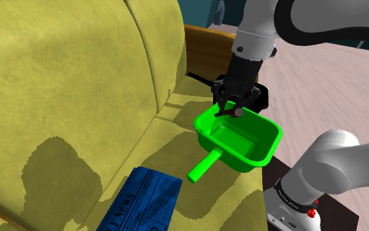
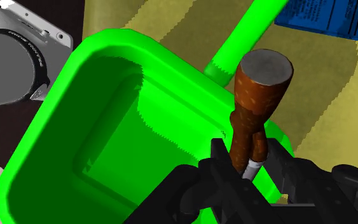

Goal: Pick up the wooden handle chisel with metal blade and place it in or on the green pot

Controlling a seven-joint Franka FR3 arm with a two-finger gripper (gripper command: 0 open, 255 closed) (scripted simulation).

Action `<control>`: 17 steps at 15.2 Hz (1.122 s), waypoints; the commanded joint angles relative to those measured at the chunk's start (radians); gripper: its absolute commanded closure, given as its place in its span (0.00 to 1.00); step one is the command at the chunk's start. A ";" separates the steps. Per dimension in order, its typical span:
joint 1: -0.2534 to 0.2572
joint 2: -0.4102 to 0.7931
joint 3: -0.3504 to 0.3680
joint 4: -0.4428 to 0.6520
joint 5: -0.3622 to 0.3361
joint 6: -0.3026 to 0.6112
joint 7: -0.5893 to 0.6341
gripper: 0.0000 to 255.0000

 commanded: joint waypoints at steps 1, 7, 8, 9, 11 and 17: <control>0.024 -0.091 -0.013 -0.044 0.012 -0.047 0.008 1.00; 0.032 -0.106 0.005 -0.131 0.030 0.024 -0.003 1.00; 0.033 -0.107 0.009 -0.145 0.034 0.036 -0.004 1.00; 0.035 -0.109 0.012 -0.159 0.037 0.048 -0.006 1.00; 0.038 -0.111 0.019 -0.186 0.044 0.073 -0.010 1.00; 0.046 -0.112 0.042 -0.261 0.067 0.146 -0.020 1.00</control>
